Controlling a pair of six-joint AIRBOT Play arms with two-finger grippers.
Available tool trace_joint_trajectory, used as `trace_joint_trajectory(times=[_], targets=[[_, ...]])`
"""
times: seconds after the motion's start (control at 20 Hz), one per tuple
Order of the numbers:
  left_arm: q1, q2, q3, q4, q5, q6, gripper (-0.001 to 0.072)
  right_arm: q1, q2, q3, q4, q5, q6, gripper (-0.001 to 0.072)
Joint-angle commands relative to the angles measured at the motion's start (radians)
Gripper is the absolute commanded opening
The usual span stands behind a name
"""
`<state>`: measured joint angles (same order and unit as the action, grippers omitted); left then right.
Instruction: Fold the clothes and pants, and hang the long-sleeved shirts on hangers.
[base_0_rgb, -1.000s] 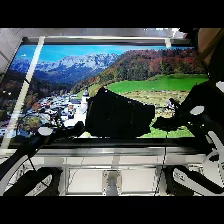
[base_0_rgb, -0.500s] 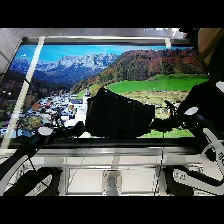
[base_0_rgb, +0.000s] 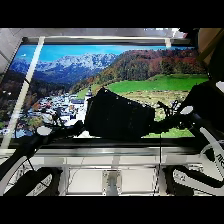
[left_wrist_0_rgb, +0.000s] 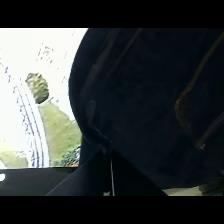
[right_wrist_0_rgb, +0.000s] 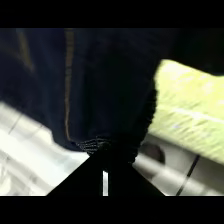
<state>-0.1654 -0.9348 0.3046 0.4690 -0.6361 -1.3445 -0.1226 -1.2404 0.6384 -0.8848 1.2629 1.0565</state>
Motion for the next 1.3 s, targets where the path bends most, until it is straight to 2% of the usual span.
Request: trace_joint_trajectory(times=[0.0,0.15,0.3,0.4,0.55,0.65,0.75,0.9,1.1,1.25], targets=[[0.047,0.106,0.05,0.055,-0.085,0.0,0.0019,0.004,0.077,0.048,-0.007,0.191,-0.001,0.0017],[0.107,0.286,0.182,0.137,-0.177,-0.001,0.0017,0.004,0.222,0.158,0.032,0.262,0.056,0.0016],[0.122,0.421,0.359,0.142,-0.187,-0.001,0.0015,0.005,0.344,0.342,0.185,0.263,0.15,0.0015],[0.121,0.449,0.523,0.19,-0.232,-0.001,0.0015,0.012,0.369,0.495,0.28,0.265,0.195,0.0015],[0.121,0.443,0.804,0.335,-0.267,-0.002,0.0015,0.077,0.365,0.735,0.298,0.262,0.294,0.0014],[0.121,0.431,0.955,0.453,-0.276,-0.053,0.0015,0.113,0.365,0.869,0.298,0.262,0.387,0.0014],[0.121,0.396,1.064,0.541,-0.347,-0.072,0.0015,0.122,0.364,0.948,0.291,0.262,0.469,0.0014],[0.121,0.303,1.096,0.558,-0.463,-0.087,0.0015,0.122,0.318,0.96,0.277,0.307,0.557,0.0012],[0.121,0.101,1.096,0.624,-0.462,-0.077,0.0016,0.122,0.143,0.96,0.275,0.311,0.55,0.0012],[0.115,-0.087,1.096,0.623,-0.459,-0.035,0.0017,0.122,-0.051,0.96,0.224,0.266,0.509,0.0013]])
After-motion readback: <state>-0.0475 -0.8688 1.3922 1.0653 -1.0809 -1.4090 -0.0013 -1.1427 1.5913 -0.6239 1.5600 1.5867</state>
